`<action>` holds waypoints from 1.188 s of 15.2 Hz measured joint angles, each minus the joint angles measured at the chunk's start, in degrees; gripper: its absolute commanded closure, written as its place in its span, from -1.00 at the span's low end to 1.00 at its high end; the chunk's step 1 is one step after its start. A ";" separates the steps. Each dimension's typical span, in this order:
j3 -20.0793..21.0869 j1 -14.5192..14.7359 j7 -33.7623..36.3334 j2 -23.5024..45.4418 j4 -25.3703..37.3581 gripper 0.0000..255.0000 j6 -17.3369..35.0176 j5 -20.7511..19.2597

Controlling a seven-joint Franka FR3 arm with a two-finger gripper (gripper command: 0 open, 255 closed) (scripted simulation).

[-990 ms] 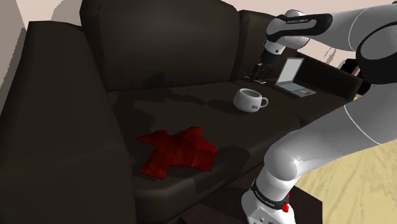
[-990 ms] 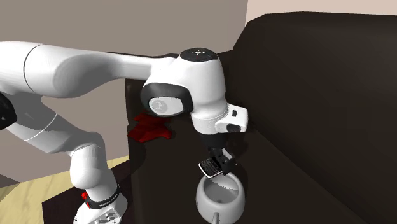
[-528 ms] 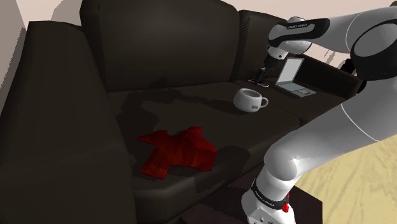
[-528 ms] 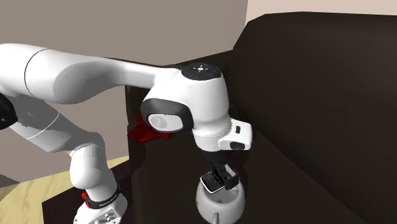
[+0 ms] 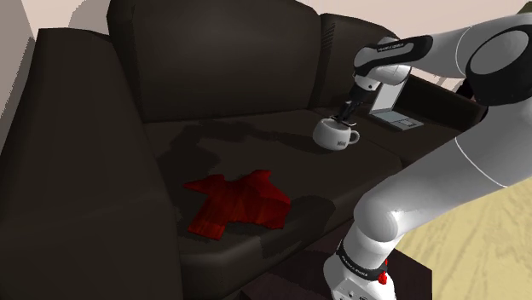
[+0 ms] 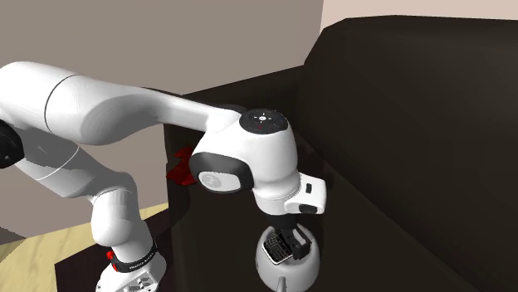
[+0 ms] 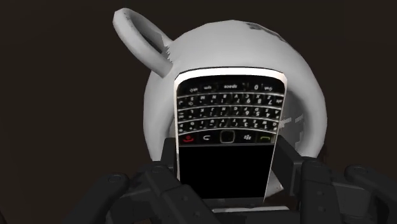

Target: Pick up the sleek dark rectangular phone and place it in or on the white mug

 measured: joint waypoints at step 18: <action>0.55 -0.45 0.13 -1.15 1.46 -1.00 -2.38 -0.47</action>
